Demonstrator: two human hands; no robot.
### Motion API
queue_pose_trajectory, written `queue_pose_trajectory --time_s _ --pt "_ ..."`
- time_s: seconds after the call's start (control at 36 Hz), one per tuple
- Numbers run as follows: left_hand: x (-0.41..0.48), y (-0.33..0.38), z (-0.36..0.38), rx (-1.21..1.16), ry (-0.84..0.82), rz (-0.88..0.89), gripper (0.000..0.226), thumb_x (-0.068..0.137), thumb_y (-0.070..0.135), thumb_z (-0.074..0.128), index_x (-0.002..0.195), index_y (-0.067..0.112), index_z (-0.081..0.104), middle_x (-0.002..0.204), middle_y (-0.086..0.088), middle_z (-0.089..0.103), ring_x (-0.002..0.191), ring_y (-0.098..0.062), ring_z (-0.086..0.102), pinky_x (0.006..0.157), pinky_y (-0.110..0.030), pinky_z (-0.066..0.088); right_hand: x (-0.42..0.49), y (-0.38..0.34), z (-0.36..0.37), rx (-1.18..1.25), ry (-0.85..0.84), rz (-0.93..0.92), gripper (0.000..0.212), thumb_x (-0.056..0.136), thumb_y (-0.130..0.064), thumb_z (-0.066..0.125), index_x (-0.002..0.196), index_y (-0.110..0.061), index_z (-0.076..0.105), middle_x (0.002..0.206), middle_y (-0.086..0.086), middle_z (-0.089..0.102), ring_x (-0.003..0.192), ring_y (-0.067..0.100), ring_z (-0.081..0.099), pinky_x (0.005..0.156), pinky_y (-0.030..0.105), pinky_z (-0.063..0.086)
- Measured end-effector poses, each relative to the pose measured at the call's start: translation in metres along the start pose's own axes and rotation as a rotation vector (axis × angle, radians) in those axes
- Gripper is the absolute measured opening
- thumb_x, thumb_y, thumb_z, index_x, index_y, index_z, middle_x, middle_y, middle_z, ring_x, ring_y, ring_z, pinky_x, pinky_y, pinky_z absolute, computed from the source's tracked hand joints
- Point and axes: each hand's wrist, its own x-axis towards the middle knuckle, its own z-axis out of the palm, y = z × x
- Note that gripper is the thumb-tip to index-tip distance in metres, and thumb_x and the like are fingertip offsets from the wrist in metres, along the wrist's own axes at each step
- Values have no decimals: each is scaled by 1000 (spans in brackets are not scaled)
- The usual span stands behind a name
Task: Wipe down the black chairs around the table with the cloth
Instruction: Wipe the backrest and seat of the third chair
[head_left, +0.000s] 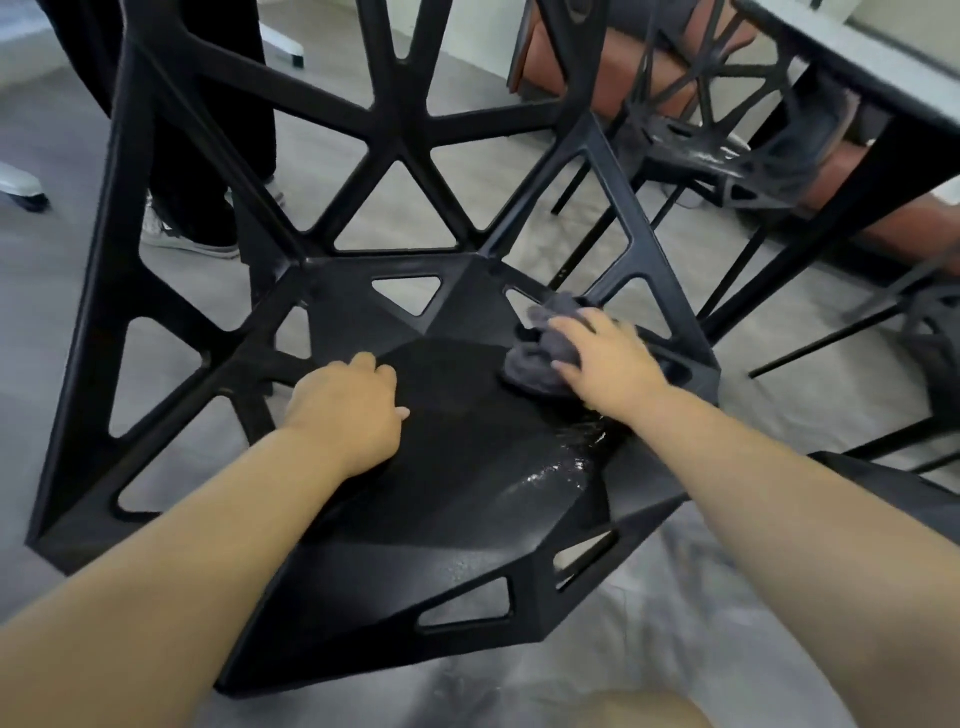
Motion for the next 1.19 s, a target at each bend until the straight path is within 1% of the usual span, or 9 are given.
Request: queue_pose_trajectory --time_s 0.11,0.19,0.39,0.5,0.64,0.78,0.94,1.03,1.19 --pt "-1 8 -1 -12 -20 -13 46 98 47 31 135 22 37 128 -8 41 113 -27 49 73 -35 42 3 24 -11 -232 146 260 54 94 -25 53 142 -24 30 151 12 23 116 44 40 96 46 35" --pt "-1 9 1 -2 -5 -14 48 97 50 30 136 25 41 125 -8 42 109 -27 49 74 -33 42 7 -5 -2 -139 142 346 55 92 -27 56 141 -22 32 148 15 28 121 41 39 100 44 33" --pt "-2 10 3 -4 -4 -34 50 96 53 30 133 24 46 125 -7 42 109 -26 48 78 -34 44 31 -53 14 -42 -51 -91 49 88 -30 51 136 -26 42 136 6 44 116 38 43 96 44 39" --pt "-1 13 2 -30 -22 -49 46 97 50 31 128 21 49 124 -6 41 111 -27 44 82 -36 44 42 -32 10 -235 -37 -189 52 91 -31 51 140 -29 35 140 7 40 113 37 42 94 43 38" --pt "12 23 9 -140 -50 16 40 101 34 34 129 10 48 140 -3 37 136 -24 28 105 -34 34 60 -22 -1 -243 5 -88 44 94 -32 47 136 -36 37 141 1 37 109 37 39 92 44 36" --pt "15 26 5 -144 -30 -16 36 100 34 35 124 10 47 131 -4 43 119 -23 46 93 -30 38 75 -34 -9 -161 -80 36 35 93 -26 45 127 -35 44 127 3 49 108 34 43 83 40 36" --pt "13 27 5 -123 -7 -16 35 100 34 36 124 11 47 129 -3 45 117 -22 48 90 -28 39 46 -14 -13 -88 -121 48 36 91 -29 46 127 -33 46 122 6 51 104 37 50 83 41 44" --pt "14 31 5 -119 -29 -17 37 100 35 35 124 10 46 126 -4 45 120 -24 46 92 -29 39 15 12 -15 -165 -18 30 42 91 -33 50 133 -31 45 127 5 51 104 39 52 85 44 48" --pt "14 29 8 -137 -28 2 39 99 38 35 124 10 48 126 -4 46 122 -25 44 97 -32 38 -34 28 -10 -110 161 310 46 88 -28 59 133 -23 51 128 11 51 96 44 53 76 46 48"
